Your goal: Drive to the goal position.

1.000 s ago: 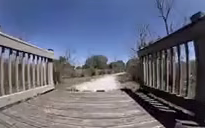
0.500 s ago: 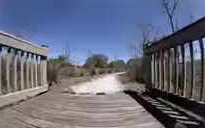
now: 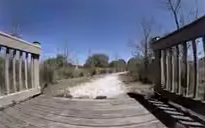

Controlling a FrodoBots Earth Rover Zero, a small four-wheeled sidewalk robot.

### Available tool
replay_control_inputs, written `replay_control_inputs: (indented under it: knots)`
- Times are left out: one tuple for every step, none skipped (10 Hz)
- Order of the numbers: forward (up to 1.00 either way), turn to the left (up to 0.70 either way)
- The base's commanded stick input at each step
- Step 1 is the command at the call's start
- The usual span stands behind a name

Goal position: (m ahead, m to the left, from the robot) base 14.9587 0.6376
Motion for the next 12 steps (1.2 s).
replay_control_inputs:
  knots:
    - [0.5,0.0]
    - [0.5,0.0]
    - [0.5,0.0]
    - [0.5,0.0]
    - [0.5,0.0]
    - [0.5,0.0]
    - [0.5,0.0]
    - [0.5,0.0]
    - [0.5,0.0]
    - [0.5,0.0]
    - [0.5,0.0]
    - [0.5,0.0]
